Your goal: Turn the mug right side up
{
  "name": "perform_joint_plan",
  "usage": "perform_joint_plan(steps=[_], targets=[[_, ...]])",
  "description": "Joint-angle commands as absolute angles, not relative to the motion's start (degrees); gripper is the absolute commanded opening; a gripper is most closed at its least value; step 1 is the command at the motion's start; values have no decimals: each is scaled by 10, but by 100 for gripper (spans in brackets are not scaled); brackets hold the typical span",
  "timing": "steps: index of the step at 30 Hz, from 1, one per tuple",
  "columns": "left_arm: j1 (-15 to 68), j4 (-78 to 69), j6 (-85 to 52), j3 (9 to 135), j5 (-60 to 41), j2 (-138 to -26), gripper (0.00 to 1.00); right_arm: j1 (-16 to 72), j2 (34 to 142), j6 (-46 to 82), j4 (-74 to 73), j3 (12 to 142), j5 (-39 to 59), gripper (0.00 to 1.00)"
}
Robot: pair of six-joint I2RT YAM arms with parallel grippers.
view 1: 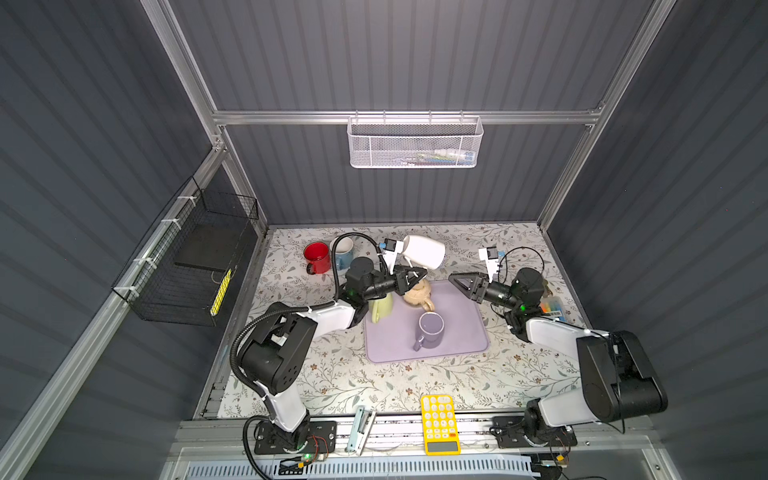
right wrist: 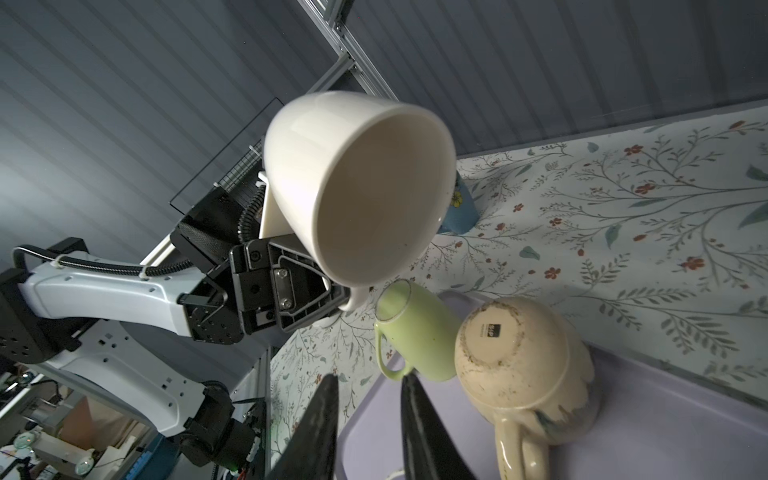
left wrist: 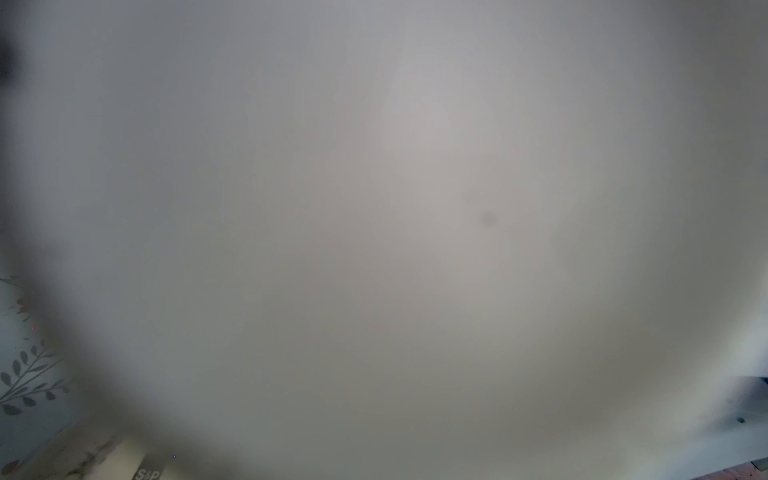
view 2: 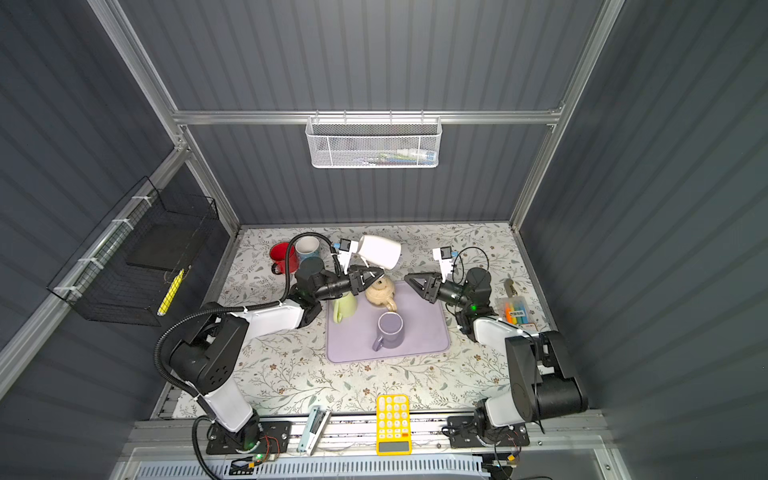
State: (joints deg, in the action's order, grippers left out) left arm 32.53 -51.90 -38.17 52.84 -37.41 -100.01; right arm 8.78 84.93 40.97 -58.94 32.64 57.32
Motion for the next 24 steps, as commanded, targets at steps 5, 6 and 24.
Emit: perform_joint_plan(steps=[5, 6, 24], targets=[[322, -566, -386, 558, -388, -997, 0, 88, 904, 518, -784, 346, 615, 29], [322, -564, -387, 558, -389, -997, 0, 88, 911, 529, -802, 350, 618, 29], [349, -572, -395, 563, -383, -1010, 0, 110, 950, 548, -845, 405, 622, 33]])
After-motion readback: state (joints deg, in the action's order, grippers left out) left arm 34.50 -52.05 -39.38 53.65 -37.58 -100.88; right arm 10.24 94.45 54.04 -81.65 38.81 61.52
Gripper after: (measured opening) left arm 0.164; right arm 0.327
